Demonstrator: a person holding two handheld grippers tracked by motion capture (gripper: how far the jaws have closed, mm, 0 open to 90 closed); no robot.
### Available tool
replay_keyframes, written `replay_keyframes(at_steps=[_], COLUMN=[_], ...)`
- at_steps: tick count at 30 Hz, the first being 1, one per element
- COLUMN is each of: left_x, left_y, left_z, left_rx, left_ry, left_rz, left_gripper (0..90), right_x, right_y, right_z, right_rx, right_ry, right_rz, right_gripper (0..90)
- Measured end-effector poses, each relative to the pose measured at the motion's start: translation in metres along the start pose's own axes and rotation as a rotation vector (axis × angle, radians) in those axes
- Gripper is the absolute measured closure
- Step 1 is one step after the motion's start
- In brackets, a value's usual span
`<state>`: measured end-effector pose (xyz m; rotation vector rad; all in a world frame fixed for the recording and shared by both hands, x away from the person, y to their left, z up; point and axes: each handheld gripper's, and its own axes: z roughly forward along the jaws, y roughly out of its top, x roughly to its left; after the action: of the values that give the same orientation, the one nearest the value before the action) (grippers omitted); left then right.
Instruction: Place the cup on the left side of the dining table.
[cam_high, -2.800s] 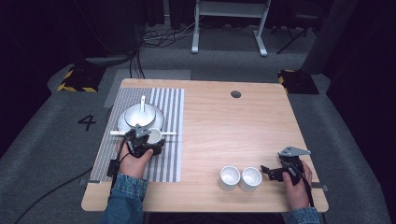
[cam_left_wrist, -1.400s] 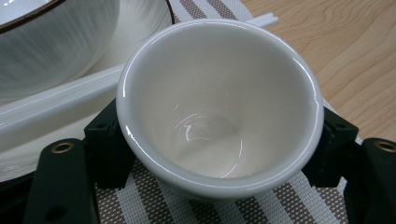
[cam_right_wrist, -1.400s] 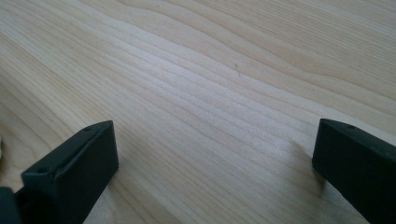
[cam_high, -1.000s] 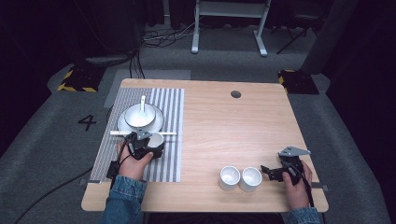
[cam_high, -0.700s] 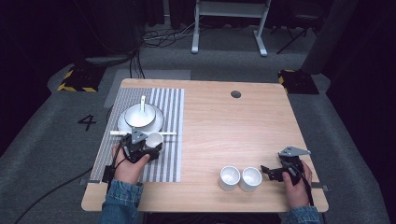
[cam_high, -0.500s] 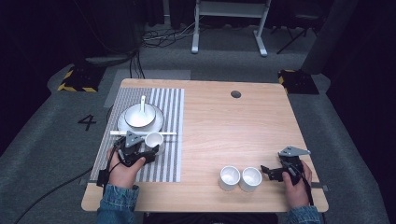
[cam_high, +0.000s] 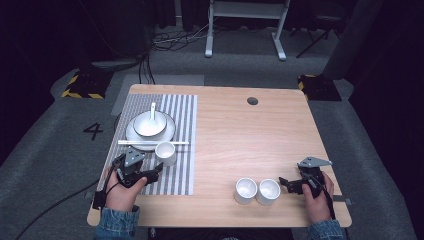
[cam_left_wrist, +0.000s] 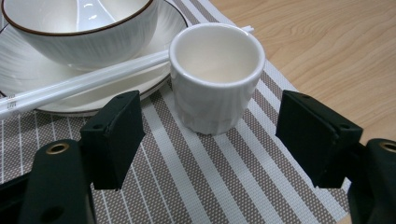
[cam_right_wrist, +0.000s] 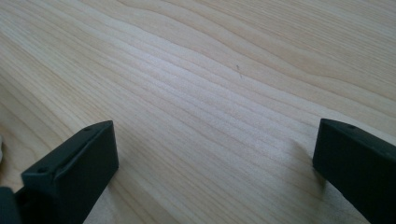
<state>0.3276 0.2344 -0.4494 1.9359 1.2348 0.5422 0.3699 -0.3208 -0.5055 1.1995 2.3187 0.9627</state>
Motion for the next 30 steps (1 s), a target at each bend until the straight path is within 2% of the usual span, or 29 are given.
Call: replay_keyframes(at_steps=[2, 3, 5, 7, 13, 20, 22, 23, 26, 30], left_x=[0.002, 0.002, 0.006, 0.009, 0.014, 0.018, 0.019, 0.02, 0.019, 0.016], left_y=[-0.002, -0.002, -0.008, -0.011, -0.015, -0.031, -0.037, -0.042, -0.048, -0.054], left_z=[-0.002, -0.002, -0.002, -0.002, -0.007, -0.01, -0.011, -0.011, -0.012, -0.013], left_rx=[0.034, 0.034, 0.074, 0.091, 0.095, 0.13, 0.131, 0.132, 0.129, 0.122], left_ry=[-0.002, -0.002, -0.006, -0.004, -0.004, -0.013, -0.019, -0.043, -0.049, -0.05], left_rz=[0.014, 0.014, 0.031, 0.032, 0.026, 0.028, 0.022, 0.006, -0.001, 0.013], left_gripper=[22.8, 22.4, 22.4, 22.3, 22.1, 21.5, 21.3, 21.2, 21.2, 21.0], right_x=[0.0, 0.0, 0.0, 0.0, 0.0, 0.0, 0.0, 0.0, 0.0, 0.0], right_y=[0.0, 0.0, 0.0, 0.0, 0.0, 0.0, 0.0, 0.0, 0.0, 0.0], right_z=[0.0, 0.0, 0.0, 0.0, 0.0, 0.0, 0.0, 0.0, 0.0, 0.0], right_rx=[0.0, 0.0, 0.0, 0.0, 0.0, 0.0, 0.0, 0.0, 0.0, 0.0], right_ry=[0.0, 0.0, 0.0, 0.0, 0.0, 0.0, 0.0, 0.0, 0.0, 0.0], right_rz=[-0.001, -0.001, 0.0, -0.001, -0.001, -0.001, -0.001, -0.001, -0.002, -0.001], right_gripper=[0.2, 0.2, 0.2, 0.2, 0.2, 0.2, 0.2, 0.2, 0.2, 0.2])
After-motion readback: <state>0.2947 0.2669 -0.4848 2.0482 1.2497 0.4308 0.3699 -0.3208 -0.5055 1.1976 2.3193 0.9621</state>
